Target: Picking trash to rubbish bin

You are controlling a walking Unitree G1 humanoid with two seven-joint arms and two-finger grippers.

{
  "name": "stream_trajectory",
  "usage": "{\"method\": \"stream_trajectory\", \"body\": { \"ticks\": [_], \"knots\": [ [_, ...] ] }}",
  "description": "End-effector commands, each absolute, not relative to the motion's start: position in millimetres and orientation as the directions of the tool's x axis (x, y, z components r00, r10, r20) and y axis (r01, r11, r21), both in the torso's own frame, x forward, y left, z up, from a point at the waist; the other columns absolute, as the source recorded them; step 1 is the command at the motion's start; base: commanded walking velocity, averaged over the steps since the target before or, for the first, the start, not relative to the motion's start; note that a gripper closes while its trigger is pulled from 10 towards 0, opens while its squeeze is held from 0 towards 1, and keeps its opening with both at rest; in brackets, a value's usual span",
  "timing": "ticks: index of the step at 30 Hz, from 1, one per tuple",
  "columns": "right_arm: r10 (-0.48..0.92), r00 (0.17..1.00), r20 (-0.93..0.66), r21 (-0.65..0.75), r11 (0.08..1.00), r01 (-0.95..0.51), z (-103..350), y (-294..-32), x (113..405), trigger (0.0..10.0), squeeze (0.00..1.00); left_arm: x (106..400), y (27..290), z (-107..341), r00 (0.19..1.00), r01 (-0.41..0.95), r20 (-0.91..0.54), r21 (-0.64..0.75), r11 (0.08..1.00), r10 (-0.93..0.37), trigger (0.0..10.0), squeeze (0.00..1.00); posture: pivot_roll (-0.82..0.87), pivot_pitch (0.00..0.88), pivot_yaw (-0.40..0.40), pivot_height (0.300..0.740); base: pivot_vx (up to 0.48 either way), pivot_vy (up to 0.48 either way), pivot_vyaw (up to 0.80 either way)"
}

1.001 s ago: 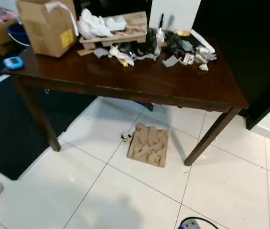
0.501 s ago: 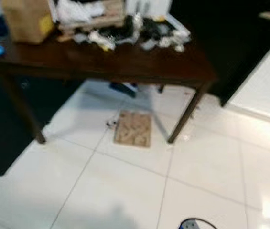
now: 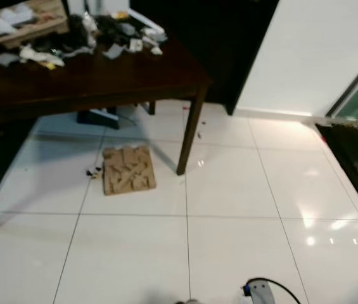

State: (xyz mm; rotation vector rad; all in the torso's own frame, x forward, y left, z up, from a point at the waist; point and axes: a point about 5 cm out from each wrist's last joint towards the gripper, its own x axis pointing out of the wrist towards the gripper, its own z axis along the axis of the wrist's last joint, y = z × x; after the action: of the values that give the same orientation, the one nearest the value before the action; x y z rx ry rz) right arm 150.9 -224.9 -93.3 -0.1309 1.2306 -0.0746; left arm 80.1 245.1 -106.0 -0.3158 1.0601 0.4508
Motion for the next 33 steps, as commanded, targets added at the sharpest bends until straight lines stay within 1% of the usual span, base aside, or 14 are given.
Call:
{"method": "stream_trajectory", "body": {
  "ticks": [1, 13, 22, 33],
  "knots": [
    [-0.145, 0.317, -0.937, -0.152, 0.988, 0.002, -95, -230, 144, 10.0, 0.0, 73, 241, -109, 0.389, -0.5, -0.901, -0.035, 0.865, 0.189, 10.0, 0.0, 0.21, 0.128, -0.081, 0.74, 0.0, 0.0, -0.8],
    [-0.128, 0.319, -0.939, -0.137, 0.991, -0.005, -95, -224, 147, 10.0, 0.0, 75, 244, -108, 0.394, -0.496, -0.899, -0.033, 0.868, 0.191, 10.0, 0.0, 0.21, 0.118, -0.07, 0.74, 0.0, 0.0, -0.8],
    [-0.124, 0.315, -0.941, -0.128, 0.992, 0.007, -97, -221, 144, 10.0, 0.0, 84, 248, -105, 0.411, -0.476, -0.891, -0.029, 0.879, 0.193, 10.0, 0.0, 0.19, 0.11, -0.054, 0.74, 0.0, 0.0, -0.8],
    [-0.126, 0.319, -0.94, -0.125, 0.992, 0.022, -97, -223, 143, 10.0, 0.0, 89, 243, -105, 0.416, -0.453, -0.891, -0.027, 0.891, 0.184, 10.0, 0.0, 0.18, 0.11, -0.055, 0.74, 0.0, 0.0, -0.8]
  ]
}}
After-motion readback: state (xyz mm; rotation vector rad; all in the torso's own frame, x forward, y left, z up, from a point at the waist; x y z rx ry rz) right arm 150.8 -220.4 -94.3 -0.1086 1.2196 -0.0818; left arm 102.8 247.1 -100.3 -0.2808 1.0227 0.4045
